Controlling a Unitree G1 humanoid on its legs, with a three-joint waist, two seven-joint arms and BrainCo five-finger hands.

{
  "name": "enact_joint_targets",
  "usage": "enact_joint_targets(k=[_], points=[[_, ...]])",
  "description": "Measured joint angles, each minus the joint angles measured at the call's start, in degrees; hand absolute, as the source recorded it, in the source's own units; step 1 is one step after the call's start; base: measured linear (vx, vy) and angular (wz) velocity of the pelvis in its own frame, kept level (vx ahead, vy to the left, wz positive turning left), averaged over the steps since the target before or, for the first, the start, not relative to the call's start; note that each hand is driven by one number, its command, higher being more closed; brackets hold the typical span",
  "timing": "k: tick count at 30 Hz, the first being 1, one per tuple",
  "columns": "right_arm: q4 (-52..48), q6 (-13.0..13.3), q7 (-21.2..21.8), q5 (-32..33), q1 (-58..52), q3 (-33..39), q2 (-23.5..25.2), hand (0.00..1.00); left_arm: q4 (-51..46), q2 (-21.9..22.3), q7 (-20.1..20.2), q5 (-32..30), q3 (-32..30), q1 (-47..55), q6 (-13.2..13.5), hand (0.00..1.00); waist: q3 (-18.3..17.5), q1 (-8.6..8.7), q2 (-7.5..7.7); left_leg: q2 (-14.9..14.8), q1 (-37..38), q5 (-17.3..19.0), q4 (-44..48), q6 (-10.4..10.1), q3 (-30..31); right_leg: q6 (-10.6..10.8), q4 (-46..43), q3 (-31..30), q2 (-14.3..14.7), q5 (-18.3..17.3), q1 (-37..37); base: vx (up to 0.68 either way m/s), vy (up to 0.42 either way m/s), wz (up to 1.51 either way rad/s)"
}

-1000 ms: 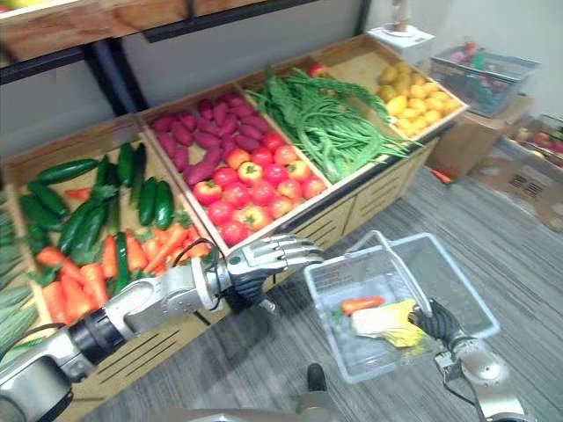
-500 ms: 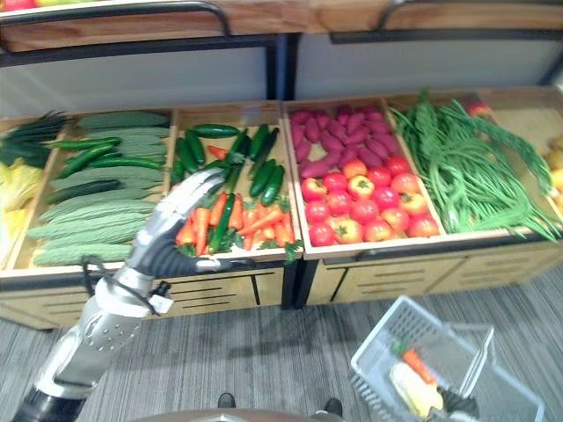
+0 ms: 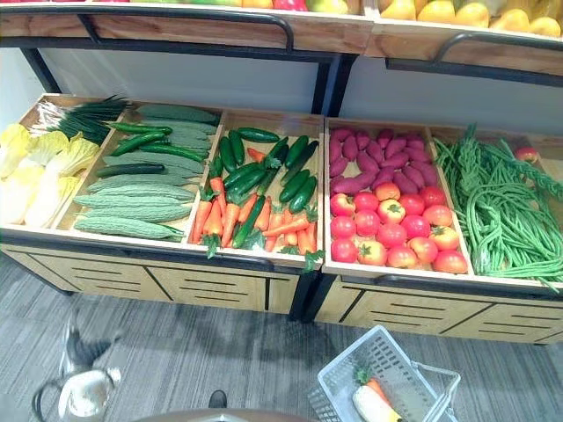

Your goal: Pick vegetable in the basket

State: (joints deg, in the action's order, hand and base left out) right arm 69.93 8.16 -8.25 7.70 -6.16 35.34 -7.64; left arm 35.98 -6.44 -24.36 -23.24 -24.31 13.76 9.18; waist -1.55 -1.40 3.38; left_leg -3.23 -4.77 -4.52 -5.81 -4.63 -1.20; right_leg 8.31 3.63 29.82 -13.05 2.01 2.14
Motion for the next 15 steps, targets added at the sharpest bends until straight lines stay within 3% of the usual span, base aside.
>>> enact_joint_targets(k=[3,5,11,15], points=[[0.01,-0.02,-0.44,-0.35,0.54,-0.26,0.74,1.00,13.37,-0.17,2.14,5.02,-3.58,-0.20,-1.18,0.00,-0.27,0.60,0.61,0.00,0.13,0.22,0.06,0.01,-0.18,0.00,0.33,-0.18,-0.03,0.01,0.14,0.06,-0.013,-0.02],[0.14,-0.34,-0.45,-1.71,1.76,-0.32,0.83,1.00,22.35,-0.31,7.61,9.82,-4.10,0.40,-3.73,0.00,-0.15,1.33,0.62,-0.04,1.10,0.43,0.31,-0.02,-1.67,0.12,0.27,-1.43,-0.23,0.11,0.23,0.06,-0.007,-0.23],[0.23,-0.47,0.12,-5.47,1.96,-2.69,1.14,1.00,25.79,0.54,16.80,15.46,0.07,0.45,-4.22,0.00,0.15,1.53,-0.48,-0.21,2.94,1.32,0.00,-0.26,-3.51,0.10,0.20,-3.51,-0.04,0.06,0.53,0.02,-0.008,-0.22],[0.36,-0.48,0.37,-5.59,2.04,-4.94,1.36,1.00,26.99,1.09,18.52,16.02,2.43,-0.83,-4.14,0.00,0.35,2.24,-1.01,-0.25,3.06,1.64,-0.03,-0.54,-3.71,0.19,0.18,-3.62,-0.05,-0.20,0.52,0.00,-0.002,-0.01]])
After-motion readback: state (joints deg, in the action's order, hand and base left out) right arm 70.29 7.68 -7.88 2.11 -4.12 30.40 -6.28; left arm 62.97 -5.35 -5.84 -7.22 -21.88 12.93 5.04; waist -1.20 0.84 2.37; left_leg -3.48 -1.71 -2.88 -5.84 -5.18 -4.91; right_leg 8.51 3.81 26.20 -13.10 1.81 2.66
